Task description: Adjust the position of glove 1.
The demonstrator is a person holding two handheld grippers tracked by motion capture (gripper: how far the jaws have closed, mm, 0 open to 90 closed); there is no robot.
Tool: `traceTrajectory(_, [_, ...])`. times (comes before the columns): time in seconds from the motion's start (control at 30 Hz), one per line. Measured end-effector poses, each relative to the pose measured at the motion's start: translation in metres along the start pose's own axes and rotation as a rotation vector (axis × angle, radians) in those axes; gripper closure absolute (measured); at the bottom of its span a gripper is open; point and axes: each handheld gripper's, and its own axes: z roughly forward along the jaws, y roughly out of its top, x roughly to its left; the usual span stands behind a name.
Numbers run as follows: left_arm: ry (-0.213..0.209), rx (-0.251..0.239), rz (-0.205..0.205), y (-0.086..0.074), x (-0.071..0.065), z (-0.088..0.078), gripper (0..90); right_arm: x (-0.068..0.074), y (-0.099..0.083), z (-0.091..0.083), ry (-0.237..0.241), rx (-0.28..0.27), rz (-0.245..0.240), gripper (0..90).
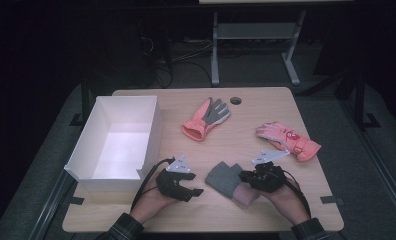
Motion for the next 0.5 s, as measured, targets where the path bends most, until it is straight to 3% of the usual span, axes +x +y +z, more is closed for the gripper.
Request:
traceTrajectory(0.07, [-0.007, -0.002, -0.006, 0.0, -0.002, 0.0, 53.1, -0.009, -0.004, -0.004, -0.015, 0.006, -0.002, 90.0])
traceTrajectory(0.2, [-0.018, 0.015, 0.007, 0.003, -0.005, 0.0, 80.5, -0.022, -0.014, -0.008, -0.033, 0.031, -0.022, 90.0])
traceTrajectory(0.27, [-0.03, 0.026, 0.006, 0.005, -0.007, 0.002, 88.6, -0.027, -0.021, -0.008, -0.046, 0.046, -0.025, 90.0])
traceTrajectory(0.37, [-0.036, 0.039, 0.0, 0.007, -0.01, 0.008, 89.7, -0.032, -0.027, -0.008, -0.047, 0.073, -0.03, 90.0])
traceTrajectory(0.5, [-0.037, 0.065, 0.023, 0.013, -0.019, 0.022, 89.7, -0.035, -0.029, -0.003, -0.024, 0.101, -0.042, 90.0])
